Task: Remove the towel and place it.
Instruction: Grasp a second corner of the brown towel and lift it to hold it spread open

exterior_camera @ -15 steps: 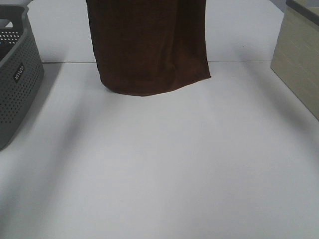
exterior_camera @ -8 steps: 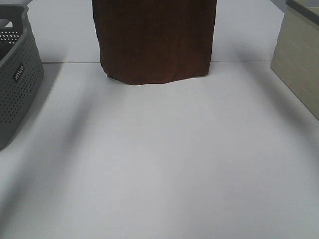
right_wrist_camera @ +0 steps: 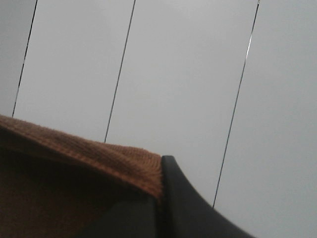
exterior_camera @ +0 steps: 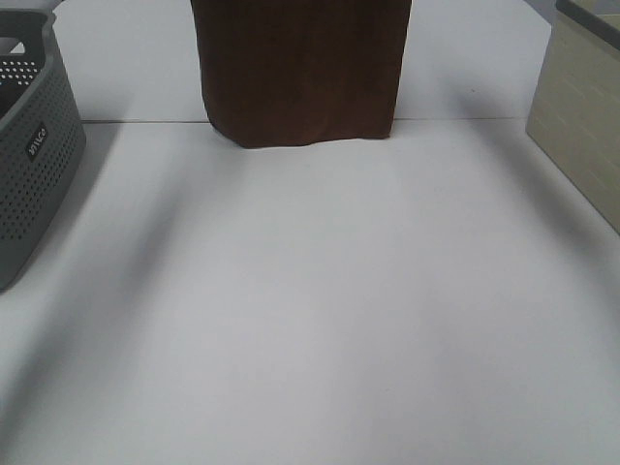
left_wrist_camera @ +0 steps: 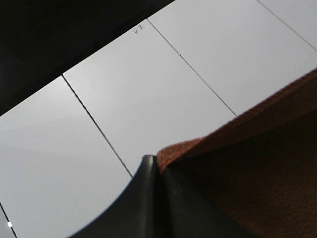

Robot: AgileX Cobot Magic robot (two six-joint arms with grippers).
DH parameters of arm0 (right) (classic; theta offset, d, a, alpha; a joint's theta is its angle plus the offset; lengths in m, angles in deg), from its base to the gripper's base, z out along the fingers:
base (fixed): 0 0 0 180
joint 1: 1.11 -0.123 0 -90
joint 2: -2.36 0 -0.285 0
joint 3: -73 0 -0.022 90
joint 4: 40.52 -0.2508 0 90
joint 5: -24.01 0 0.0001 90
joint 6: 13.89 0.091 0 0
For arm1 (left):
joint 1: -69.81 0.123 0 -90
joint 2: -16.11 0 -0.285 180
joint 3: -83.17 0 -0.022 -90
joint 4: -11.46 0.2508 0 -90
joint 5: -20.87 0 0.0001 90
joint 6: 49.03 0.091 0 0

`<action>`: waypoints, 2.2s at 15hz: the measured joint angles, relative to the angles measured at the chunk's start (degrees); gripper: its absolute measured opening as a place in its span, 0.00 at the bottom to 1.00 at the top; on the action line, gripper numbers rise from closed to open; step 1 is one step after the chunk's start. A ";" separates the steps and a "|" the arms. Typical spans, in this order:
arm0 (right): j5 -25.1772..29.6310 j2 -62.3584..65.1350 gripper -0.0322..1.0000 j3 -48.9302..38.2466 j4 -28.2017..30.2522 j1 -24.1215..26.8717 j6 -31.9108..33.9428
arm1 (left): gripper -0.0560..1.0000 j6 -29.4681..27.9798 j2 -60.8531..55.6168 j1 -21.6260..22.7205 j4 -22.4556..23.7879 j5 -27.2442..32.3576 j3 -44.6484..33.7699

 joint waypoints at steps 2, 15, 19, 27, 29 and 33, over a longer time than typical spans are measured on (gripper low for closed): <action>0.29 0.00 0.04 0.00 0.00 0.00 1.20 | 0.05 0.00 0.00 0.00 0.46 0.80 0.00; 33.92 2.18 0.04 0.00 -6.53 -0.11 1.32 | 0.05 -7.79 -1.38 -3.21 -16.33 46.75 0.00; 52.54 4.81 0.04 0.63 -12.43 0.46 -3.04 | 0.05 2.23 -5.67 -3.21 -26.18 68.30 0.06; 76.83 12.55 0.04 0.69 -17.30 0.57 -5.27 | 0.05 1.20 -14.78 -3.21 -33.63 85.66 -1.26; 76.83 14.38 0.04 -0.92 -17.42 0.57 -4.98 | 0.05 1.15 -19.60 -3.21 -34.78 85.66 -10.14; 76.83 23.20 0.04 -14.67 -20.34 0.00 -4.76 | 0.05 2.46 -34.26 -3.61 -35.41 85.60 -31.51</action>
